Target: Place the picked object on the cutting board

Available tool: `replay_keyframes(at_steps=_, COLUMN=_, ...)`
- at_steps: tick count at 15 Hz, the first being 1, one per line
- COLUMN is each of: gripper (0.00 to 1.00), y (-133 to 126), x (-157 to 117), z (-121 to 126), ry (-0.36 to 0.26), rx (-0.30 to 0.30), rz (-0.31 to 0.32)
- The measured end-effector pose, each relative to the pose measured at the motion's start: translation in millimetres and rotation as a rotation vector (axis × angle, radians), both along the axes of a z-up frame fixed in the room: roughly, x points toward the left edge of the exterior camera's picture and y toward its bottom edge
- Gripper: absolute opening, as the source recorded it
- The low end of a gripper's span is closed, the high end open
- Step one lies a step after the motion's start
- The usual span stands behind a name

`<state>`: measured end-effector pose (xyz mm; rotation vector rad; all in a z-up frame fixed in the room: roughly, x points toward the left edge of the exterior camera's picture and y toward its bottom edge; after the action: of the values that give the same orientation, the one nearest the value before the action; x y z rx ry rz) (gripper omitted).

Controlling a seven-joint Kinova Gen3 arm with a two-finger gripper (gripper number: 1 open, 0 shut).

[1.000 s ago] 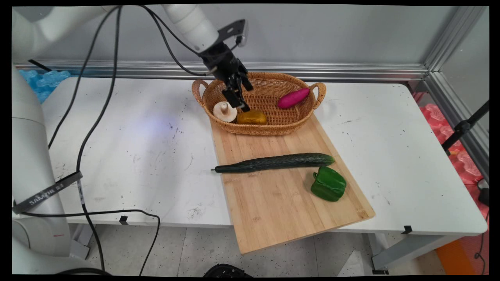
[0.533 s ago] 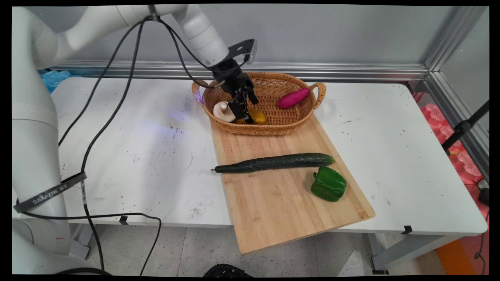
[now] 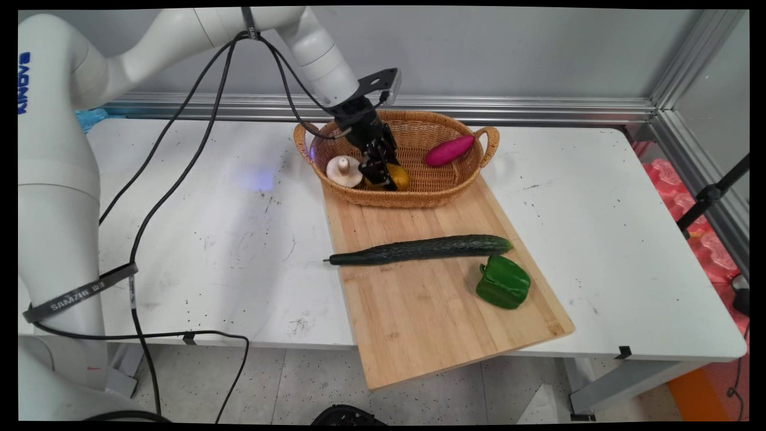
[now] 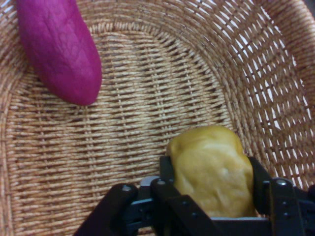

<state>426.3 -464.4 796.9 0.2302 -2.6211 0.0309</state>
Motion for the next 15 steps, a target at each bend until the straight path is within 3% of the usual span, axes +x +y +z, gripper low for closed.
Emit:
replay_keyframes(at_steps=4, gripper=0.00, y=-7, x=-1, z=20, ry=0.010, rx=-0.022, rz=0.004)
replay_keyframes(at_steps=8, gripper=0.00, y=-8, x=-6, z=63, ry=0.021, rx=-0.064, rz=0.041)
replay_keyframes(at_steps=15, gripper=0.00, y=31, x=-21, z=132, ry=0.050, rx=-0.077, rz=0.074)
